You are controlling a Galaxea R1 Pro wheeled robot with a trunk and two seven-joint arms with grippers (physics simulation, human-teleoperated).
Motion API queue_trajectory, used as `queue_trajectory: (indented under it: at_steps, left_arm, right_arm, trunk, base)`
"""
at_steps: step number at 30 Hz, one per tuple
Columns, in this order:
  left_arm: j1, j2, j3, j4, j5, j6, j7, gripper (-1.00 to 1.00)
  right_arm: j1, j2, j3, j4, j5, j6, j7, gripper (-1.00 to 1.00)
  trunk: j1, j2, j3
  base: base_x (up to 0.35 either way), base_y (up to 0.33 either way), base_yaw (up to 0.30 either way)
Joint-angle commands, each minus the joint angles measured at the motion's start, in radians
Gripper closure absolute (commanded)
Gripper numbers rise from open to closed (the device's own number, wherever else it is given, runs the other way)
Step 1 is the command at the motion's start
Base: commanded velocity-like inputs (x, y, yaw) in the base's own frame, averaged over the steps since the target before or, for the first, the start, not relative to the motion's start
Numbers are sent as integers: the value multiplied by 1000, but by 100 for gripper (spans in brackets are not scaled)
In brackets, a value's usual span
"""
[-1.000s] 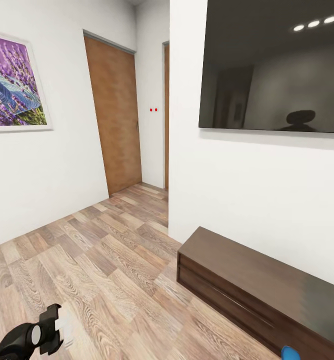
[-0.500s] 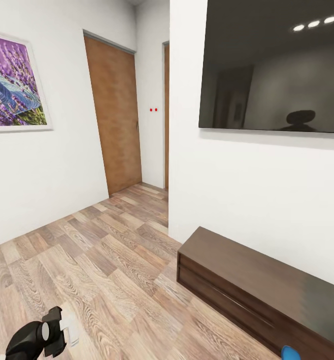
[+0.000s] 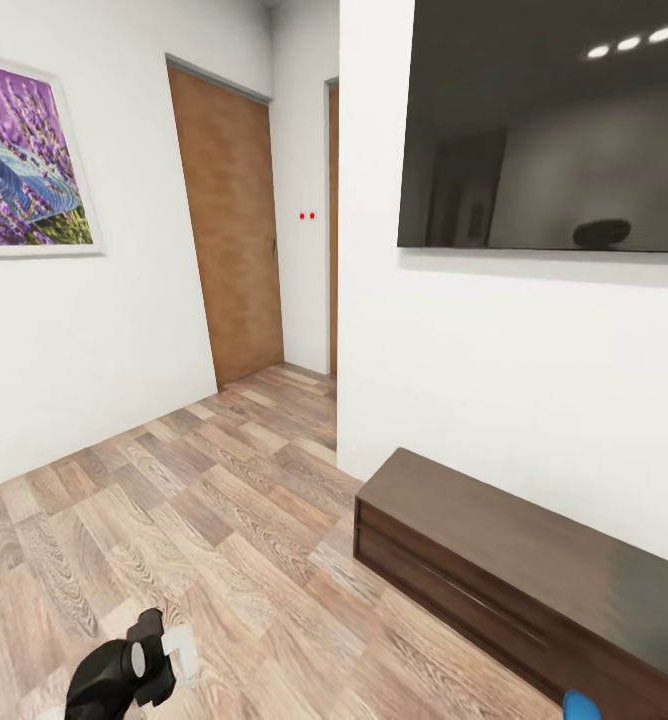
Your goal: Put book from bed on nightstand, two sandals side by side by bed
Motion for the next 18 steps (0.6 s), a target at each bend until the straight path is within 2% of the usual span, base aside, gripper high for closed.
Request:
queue_trajectory:
  at_steps: [1,2,4,7,12,16,18]
  left_arm:
    - [-1,-12,-2,-7,-17,4,-5,-100]
    - [-1,-31,-2,-14,-41,5,-5,-100]
    - [-1,-45,-2,-18,-73,4,-6,-100]
    - [-1,-67,-1,-23,-161,4,-8,-100]
    - [-1,-71,-1,-24,-187,3,-7,-100]
    - [22,-94,-24,-46,-208,26,-23,-100]
    - [18,-94,-35,-57,-219,38,-23,-100]
  right_arm:
    - [-2,0,-1,5,-6,-6,7,100]
    - [-2,0,-1,5,-6,-6,8,100]
    - [-2,0,-1,5,-6,-6,8,100]
    - [-2,-1,-2,5,-6,-6,8,100]
    - [-2,-1,-1,4,-6,-6,8,100]
    - [-3,-23,1,10,-2,-27,3,100]
    - [-3,-27,1,10,-3,-24,3,100]
  trunk:
    - [4,-8,-4]
    - [8,-15,-7]
    - [15,-29,-14]
    - [27,-50,-23]
    - [46,-85,-39]
    - [46,-85,-39]
    - [46,-85,-39]
  base:
    - [0,0,0]
    - [0,0,0]
    - [0,0,0]
    - [0,0,0]
    - [0,0,0]
    - [0,0,0]
    - [0,0,0]
